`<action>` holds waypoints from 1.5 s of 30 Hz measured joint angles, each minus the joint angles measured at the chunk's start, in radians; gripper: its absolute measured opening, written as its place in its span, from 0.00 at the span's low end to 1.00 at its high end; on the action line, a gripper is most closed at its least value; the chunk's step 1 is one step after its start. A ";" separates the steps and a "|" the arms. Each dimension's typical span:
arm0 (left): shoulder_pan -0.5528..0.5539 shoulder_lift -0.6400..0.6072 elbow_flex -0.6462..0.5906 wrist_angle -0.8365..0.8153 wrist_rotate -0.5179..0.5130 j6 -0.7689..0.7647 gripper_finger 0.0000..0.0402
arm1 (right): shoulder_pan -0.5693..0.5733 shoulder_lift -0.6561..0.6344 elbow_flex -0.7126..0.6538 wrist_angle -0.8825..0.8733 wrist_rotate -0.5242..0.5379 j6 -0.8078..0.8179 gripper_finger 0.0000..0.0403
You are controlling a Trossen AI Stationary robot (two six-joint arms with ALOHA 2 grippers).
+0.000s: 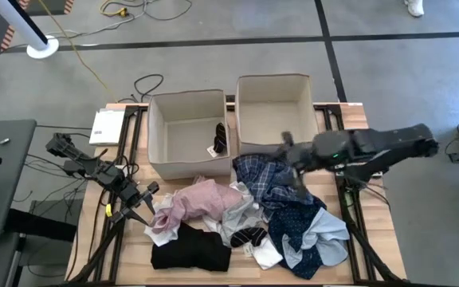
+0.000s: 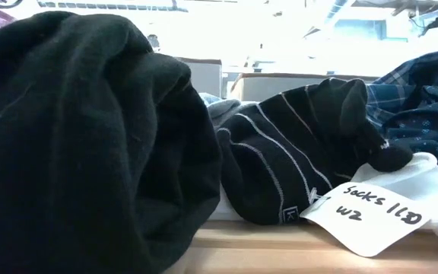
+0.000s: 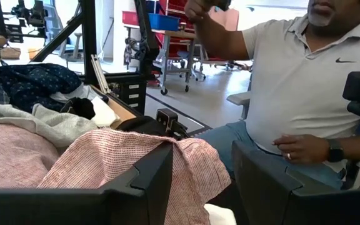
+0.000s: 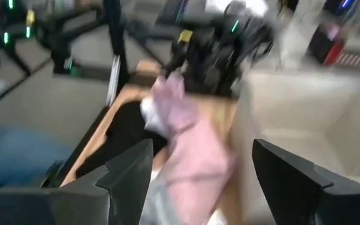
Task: Sort clothes
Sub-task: Put the blue pants into the right white laundry bin
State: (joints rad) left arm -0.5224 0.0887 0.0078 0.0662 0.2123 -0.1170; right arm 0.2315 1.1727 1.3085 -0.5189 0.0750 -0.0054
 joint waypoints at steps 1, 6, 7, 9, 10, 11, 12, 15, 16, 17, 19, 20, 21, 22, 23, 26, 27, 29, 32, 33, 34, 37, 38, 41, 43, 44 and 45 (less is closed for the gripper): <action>0.000 0.000 0.000 0.000 0.000 0.000 0.39 | 0.011 0.030 0.024 -0.036 0.000 0.015 0.72; 0.000 0.000 0.000 0.000 0.000 0.000 0.39 | 0.061 0.146 0.098 -0.205 0.002 0.108 0.72; 0.000 0.000 0.000 0.000 0.000 0.000 0.39 | 0.067 0.160 0.106 -0.239 0.002 0.133 0.72; 0.000 0.000 0.000 0.000 0.000 0.000 0.39 | 0.076 0.182 0.111 -0.298 0.002 0.189 0.72; 0.000 0.000 0.000 0.000 0.000 0.000 0.39 | 0.080 0.193 0.111 -0.328 0.002 0.214 0.72; 0.000 0.000 0.000 0.000 0.000 0.000 0.39 | 0.084 0.202 0.111 -0.354 0.003 0.239 0.72; 0.000 0.000 0.000 0.000 0.000 0.000 0.39 | 0.088 0.210 0.111 -0.380 0.004 0.261 0.72; 0.000 0.000 0.000 0.000 0.000 0.000 0.39 | 0.099 0.230 0.111 -0.466 0.039 0.322 0.72; 0.000 0.000 0.000 0.000 0.000 0.000 0.39 | 0.105 0.239 0.111 -0.493 0.059 0.341 0.72; 0.000 0.000 0.000 0.000 0.000 0.000 0.39 | 0.109 0.246 0.111 -0.520 0.080 0.353 0.72; 0.000 0.000 0.000 0.000 0.000 0.000 0.39 | 0.117 0.268 0.111 -0.554 0.125 0.369 0.72; 0.000 0.000 0.000 0.000 0.000 0.000 0.39 | 0.120 0.280 0.111 -0.566 0.139 0.374 0.72; 0.000 0.000 0.000 0.000 0.000 0.000 0.39 | 0.124 0.294 0.111 -0.578 0.148 0.375 0.72; 0.000 0.000 0.000 0.000 0.000 0.000 0.39 | 0.125 0.310 0.111 -0.584 0.150 0.375 0.72; 0.000 0.000 0.000 0.000 0.000 0.000 0.39 | 0.128 0.326 0.110 -0.585 0.150 0.375 0.72; 0.000 0.000 0.000 0.000 0.000 0.000 0.39 | 0.121 0.386 0.110 -0.605 0.154 0.375 0.72; 0.000 0.000 0.000 0.000 0.000 0.000 0.39 | 0.117 0.408 0.110 -0.614 0.156 0.375 0.72; 0.000 0.000 0.000 0.000 0.000 0.000 0.39 | 0.108 0.455 0.110 -0.638 0.165 0.375 0.72; 0.000 0.000 0.000 0.000 0.000 0.000 0.39 | 0.088 0.521 0.109 -0.669 0.192 0.380 0.72; 0.000 0.000 0.000 0.000 0.000 0.000 0.39 | 0.079 0.540 0.109 -0.670 0.196 0.382 0.72; 0.000 0.001 0.000 0.000 0.000 0.000 0.39 | 0.071 0.558 0.109 -0.668 0.203 0.383 0.72; 0.000 0.001 0.000 0.000 0.000 0.000 0.39 | 0.046 0.614 0.109 -0.664 0.223 0.389 0.73; 0.000 0.001 0.000 0.000 0.000 0.000 0.39 | 0.038 0.629 0.106 -0.662 0.223 0.389 0.74; 0.000 0.001 0.000 0.000 0.000 0.000 0.39 | 0.017 0.660 0.065 -0.598 0.218 0.390 0.78; 0.000 0.000 0.000 0.000 0.000 0.000 0.39 | 0.006 0.676 0.020 -0.528 0.184 0.391 0.81; 0.000 0.001 0.000 0.000 0.000 0.000 0.39 | 0.001 0.685 -0.002 -0.491 0.158 0.393 0.83; 0.000 0.001 0.000 0.000 0.000 0.000 0.39 | -0.001 0.693 -0.029 -0.450 0.130 0.396 0.84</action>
State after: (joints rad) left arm -0.5224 0.0895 0.0078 0.0662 0.2125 -0.1169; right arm 0.2300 1.8661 1.2793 -0.9688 0.2051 0.3909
